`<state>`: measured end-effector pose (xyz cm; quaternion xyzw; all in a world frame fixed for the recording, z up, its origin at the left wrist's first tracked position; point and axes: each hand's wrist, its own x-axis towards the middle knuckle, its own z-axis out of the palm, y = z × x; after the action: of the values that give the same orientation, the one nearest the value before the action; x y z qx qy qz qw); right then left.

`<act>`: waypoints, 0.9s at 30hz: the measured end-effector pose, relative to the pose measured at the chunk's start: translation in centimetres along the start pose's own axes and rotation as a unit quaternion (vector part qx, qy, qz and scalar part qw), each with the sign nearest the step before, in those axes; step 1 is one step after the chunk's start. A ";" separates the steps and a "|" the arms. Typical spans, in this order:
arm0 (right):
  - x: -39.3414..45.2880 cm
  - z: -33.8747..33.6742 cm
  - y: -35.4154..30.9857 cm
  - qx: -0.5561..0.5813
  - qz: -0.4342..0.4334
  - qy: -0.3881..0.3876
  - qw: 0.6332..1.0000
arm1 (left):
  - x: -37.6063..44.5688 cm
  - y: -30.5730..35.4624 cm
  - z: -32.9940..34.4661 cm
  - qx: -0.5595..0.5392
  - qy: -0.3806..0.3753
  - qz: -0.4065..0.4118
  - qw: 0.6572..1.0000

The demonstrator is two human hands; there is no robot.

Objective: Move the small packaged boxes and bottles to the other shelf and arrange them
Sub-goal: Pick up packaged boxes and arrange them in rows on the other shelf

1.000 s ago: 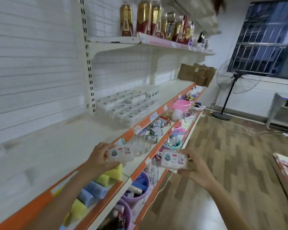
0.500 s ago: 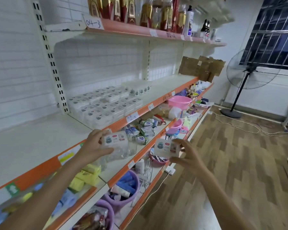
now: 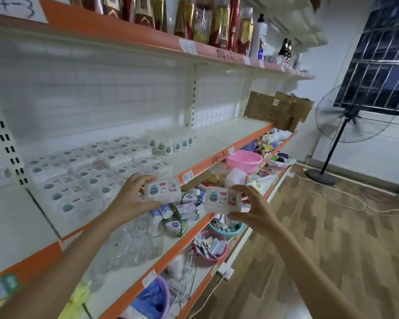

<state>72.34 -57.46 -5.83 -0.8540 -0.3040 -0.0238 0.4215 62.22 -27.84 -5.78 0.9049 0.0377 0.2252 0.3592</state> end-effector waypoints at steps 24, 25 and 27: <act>26.1 22.2 -14.1 0.007 -0.339 -0.367 0.866 | -2.6 -7.0 -14.7 0.098 0.264 -0.369 0.886; 26.4 22.9 -14.6 -0.015 -0.351 -0.374 0.858 | -2.6 -7.2 -14.6 0.103 0.265 -0.375 0.882; 26.9 23.9 -15.4 -0.052 -0.371 -0.379 0.846 | -2.3 -7.6 -14.2 0.111 0.268 -0.389 0.874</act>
<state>80.78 -19.44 -2.35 -0.6408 -0.7326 0.1316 0.1881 54.71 -13.76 -2.58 0.7560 0.5059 0.2960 0.2914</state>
